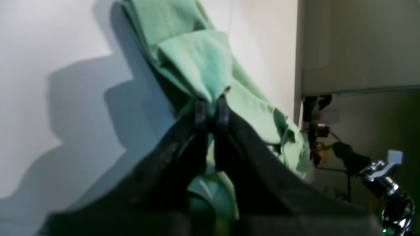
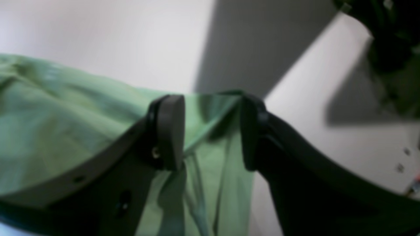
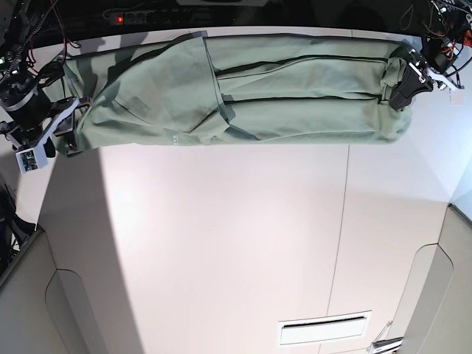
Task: Fold the T-shirt properly
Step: 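Grasp both ends of the folded strip with both grippers, then lift the strip end with the left gripper and fold it toward the right gripper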
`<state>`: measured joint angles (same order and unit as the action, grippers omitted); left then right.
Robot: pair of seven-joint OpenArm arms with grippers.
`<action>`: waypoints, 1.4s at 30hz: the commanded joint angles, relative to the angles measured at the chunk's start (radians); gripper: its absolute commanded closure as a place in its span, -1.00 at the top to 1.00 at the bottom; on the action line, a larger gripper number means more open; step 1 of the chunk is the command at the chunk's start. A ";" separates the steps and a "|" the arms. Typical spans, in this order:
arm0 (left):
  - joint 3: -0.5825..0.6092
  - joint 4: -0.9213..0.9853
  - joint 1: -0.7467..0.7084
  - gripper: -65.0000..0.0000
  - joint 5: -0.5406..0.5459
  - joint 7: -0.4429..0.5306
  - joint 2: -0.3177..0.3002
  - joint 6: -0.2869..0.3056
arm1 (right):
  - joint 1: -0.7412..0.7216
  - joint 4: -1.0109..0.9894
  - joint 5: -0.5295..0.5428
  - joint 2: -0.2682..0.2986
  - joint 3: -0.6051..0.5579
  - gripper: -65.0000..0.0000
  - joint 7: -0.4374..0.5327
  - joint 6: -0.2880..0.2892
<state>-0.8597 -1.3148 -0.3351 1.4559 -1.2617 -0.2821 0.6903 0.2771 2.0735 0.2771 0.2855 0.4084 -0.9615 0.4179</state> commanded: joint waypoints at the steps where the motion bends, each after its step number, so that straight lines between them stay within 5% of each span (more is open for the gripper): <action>1: -0.006 -0.027 0.000 -1.00 0.028 -0.020 -0.003 0.008 | -0.005 0.014 -0.007 0.013 0.006 -0.17 0.023 -0.008; 9: -0.002 -0.258 -0.001 -1.00 0.028 -0.070 0.120 0.008 | -0.005 0.014 -0.020 0.014 0.006 -0.17 0.023 -0.008; 14: 0.076 -0.394 -0.004 -1.00 0.028 -0.068 0.145 0.008 | -0.005 0.014 -0.020 0.014 0.006 -0.17 0.023 -0.008; 28: 0.528 -0.407 -0.002 -1.00 0.028 -0.067 0.249 0.008 | -0.005 0.014 -0.077 0.020 0.011 -0.17 0.023 -0.012; 42: 0.637 -0.407 0.028 -1.00 0.028 -0.045 0.304 0.008 | -0.005 0.014 -0.075 0.019 0.011 -0.17 0.023 -0.012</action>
<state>-0.2260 -1.7039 -0.3126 1.4494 -1.3159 0.0196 0.6895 0.2771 2.0735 0.2008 0.2932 0.4122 -0.9619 0.4110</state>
